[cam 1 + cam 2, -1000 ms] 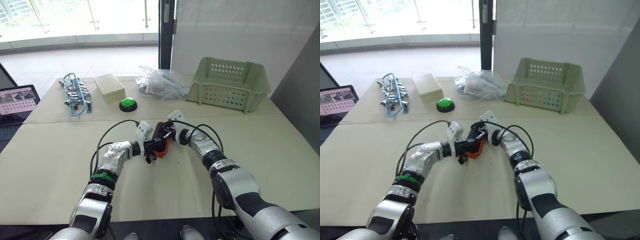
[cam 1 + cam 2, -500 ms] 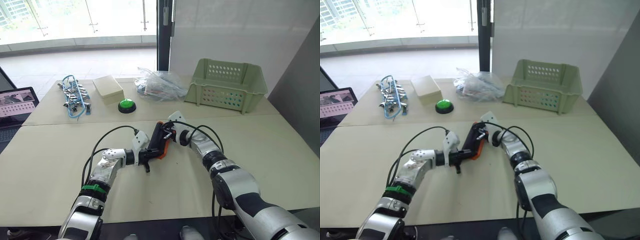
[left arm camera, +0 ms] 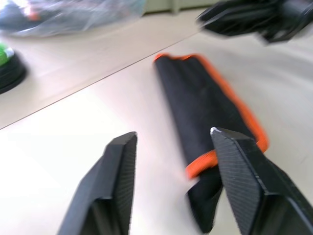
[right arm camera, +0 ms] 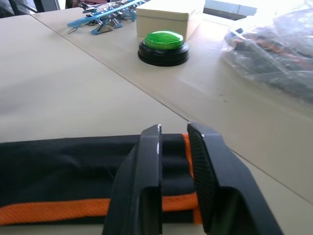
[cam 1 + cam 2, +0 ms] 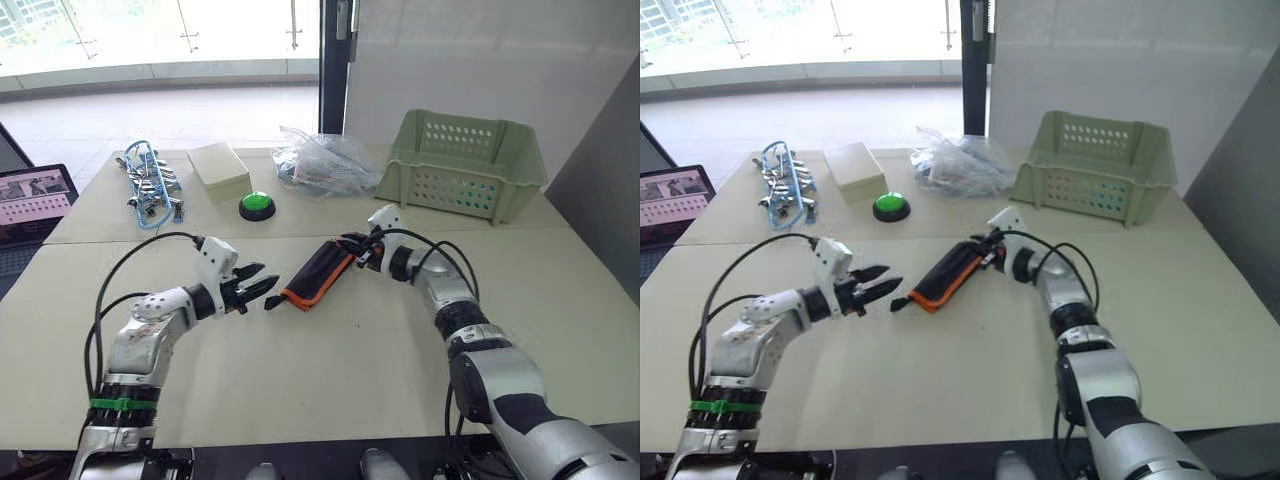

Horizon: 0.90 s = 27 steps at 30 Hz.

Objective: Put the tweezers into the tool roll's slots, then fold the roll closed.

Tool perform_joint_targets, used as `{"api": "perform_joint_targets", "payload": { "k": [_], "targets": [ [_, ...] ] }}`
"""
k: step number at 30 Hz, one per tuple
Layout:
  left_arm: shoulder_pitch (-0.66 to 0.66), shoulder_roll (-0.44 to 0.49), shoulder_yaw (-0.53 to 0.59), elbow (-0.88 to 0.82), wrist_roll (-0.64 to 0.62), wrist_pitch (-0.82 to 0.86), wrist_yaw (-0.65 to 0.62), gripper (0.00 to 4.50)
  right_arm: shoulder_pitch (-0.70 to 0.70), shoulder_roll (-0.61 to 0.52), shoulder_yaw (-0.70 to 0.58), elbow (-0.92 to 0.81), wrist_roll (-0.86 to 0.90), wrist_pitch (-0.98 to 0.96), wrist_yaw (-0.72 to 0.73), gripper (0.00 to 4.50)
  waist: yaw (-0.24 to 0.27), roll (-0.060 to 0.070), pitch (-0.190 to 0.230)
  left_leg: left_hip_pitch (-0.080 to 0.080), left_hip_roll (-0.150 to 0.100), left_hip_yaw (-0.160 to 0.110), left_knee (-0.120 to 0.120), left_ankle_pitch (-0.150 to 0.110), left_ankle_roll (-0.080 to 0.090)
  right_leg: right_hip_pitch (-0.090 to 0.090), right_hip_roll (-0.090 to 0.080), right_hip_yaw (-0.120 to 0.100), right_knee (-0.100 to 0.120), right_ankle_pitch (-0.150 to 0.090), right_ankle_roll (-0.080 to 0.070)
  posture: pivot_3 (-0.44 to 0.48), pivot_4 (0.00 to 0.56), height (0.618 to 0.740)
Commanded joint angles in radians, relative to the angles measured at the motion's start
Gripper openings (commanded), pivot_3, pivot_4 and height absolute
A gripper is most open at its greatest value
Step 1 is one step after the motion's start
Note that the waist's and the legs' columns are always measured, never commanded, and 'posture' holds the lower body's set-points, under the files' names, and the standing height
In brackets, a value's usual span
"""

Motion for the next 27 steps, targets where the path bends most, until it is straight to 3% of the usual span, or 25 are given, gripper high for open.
{"api": "perform_joint_targets", "payload": {
  "k": [1,3,8,17,23,27],
  "targets": [
    [0.085,0.082,0.086,-0.094,-0.007,-0.007,0.008,3.84,0.098,-0.099,-0.011,-0.209,0.057,0.092,0.101,2.17,0.001,0.000,0.001,0.000,0.000,0.000,0.000,-0.001,0.001,0.000,0.000,0.000,0.000,0.000,0.000,0.000,0.150,0.740],
    [0.141,0.122,0.135,-0.099,-0.004,-0.026,0.013,4.50,0.152,-0.150,-0.022,-0.301,0.082,0.147,0.124,2.90,0.004,0.000,0.002,-0.002,0.000,0.000,0.000,-0.001,0.001,-0.002,0.000,0.000,-0.002,0.000,0.000,0.000,0.150,0.740],
    [0.338,0.221,0.251,-0.070,0.054,-0.164,-0.001,4.50,0.302,-0.297,-0.082,-0.453,0.153,0.228,0.175,4.46,0.006,0.001,0.003,-0.008,0.000,0.003,0.000,-0.001,0.001,-0.010,0.000,0.001,-0.003,0.000,0.000,0.000,0.150,0.740],
    [0.631,0.239,0.467,-0.031,0.030,-0.271,-0.028,4.50,0.593,-0.420,-0.204,-0.512,0.218,0.203,0.182,4.46,0.035,-0.002,0.005,-0.008,0.001,0.005,0.000,-0.001,0.001,-0.009,-0.001,0.001,-0.005,0.000,-0.001,0.000,0.150,0.740],
    [0.684,0.207,0.496,0.018,0.041,-0.348,-0.010,4.50,0.658,-0.440,-0.247,-0.468,0.236,0.162,0.185,4.46,0.040,-0.003,0.007,-0.003,0.001,0.006,0.001,0.000,0.001,-0.004,0.000,0.001,-0.005,0.000,-0.001,0.000,0.150,0.740],
    [0.682,0.202,0.487,0.009,-0.002,-0.310,-0.032,4.50,0.663,-0.445,-0.244,-0.435,0.239,0.127,0.206,4.46,0.039,-0.005,0.008,0.004,0.003,0.006,0.001,0.000,0.001,0.006,0.001,0.000,-0.008,0.000,-0.002,0.000,0.150,0.740]
  ]
}}
